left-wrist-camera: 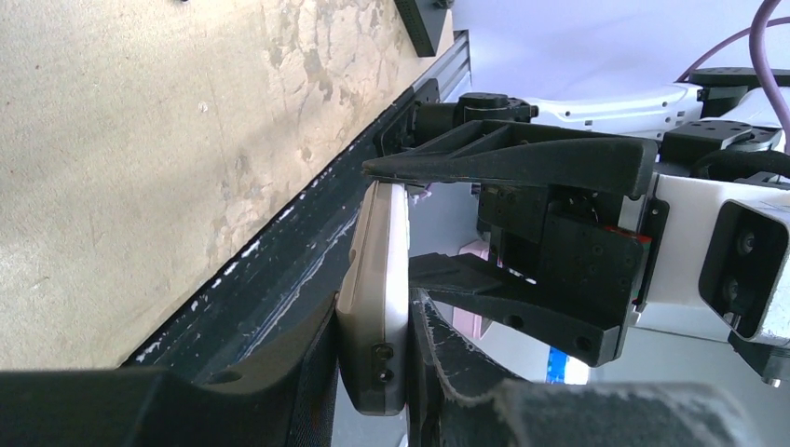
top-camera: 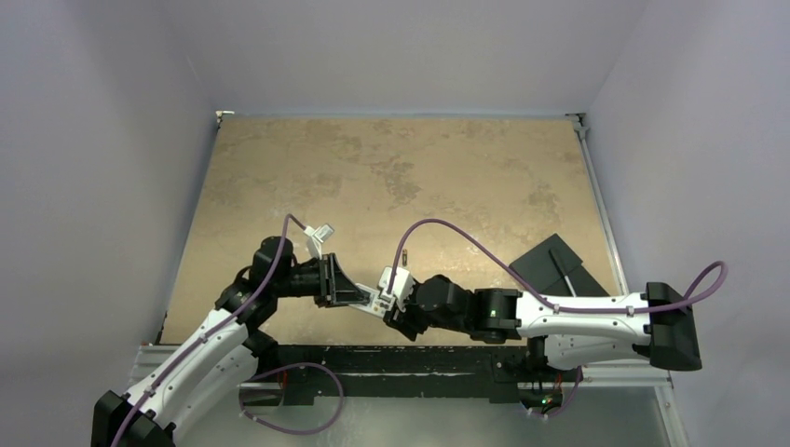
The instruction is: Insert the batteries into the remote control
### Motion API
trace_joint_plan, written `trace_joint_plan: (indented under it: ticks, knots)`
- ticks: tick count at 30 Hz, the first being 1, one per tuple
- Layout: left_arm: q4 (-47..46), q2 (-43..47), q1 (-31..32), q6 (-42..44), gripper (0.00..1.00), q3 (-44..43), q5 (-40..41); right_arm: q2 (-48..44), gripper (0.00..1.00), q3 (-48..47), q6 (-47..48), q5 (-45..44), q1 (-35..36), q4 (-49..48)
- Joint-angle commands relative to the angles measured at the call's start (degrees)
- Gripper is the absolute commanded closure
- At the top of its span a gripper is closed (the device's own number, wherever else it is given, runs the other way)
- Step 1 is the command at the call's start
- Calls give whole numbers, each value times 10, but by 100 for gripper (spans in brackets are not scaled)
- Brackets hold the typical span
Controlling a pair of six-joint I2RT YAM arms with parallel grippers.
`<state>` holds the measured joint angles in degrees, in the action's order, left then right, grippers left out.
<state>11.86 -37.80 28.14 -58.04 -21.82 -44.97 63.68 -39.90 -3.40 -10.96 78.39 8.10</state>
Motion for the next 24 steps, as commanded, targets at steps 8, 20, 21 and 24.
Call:
trace_joint_plan:
  ticks: [8,20,21,24]
  knots:
    - [-21,21,1,-24,100,-1,-3,-23,36,-14,-12,-22,3,-3]
    - [-64,74,1,-120,100,28,26,-56,1,-12,1,-70,3,2]
    - [-64,79,1,-128,100,29,29,-56,1,-23,-6,-75,3,16]
    - [-64,88,1,-150,100,32,37,-64,1,-41,-19,-92,2,38]
